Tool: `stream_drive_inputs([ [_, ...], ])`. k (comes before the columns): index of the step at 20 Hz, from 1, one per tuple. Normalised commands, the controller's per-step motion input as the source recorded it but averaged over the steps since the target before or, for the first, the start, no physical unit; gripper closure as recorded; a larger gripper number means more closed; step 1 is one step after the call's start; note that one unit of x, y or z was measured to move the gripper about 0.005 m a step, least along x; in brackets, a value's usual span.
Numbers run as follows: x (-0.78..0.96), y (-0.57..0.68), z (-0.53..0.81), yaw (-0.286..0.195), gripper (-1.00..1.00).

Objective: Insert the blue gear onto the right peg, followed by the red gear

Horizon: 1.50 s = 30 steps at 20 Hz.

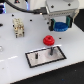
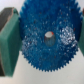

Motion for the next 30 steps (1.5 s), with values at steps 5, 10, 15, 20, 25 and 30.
stream_drive_inputs([
  [5, 0.78, -0.28, 0.19, 0.000, 1.00],
  [10, 0.73, -0.22, 0.09, 0.000, 1.00],
  [15, 0.54, -0.17, 0.02, 0.000, 1.00],
  [20, 0.37, -0.20, -0.10, 0.000, 1.00],
  [25, 0.21, -0.19, -0.14, 0.000, 1.00],
  [30, 0.02, -0.05, 0.29, 0.000, 1.00],
])
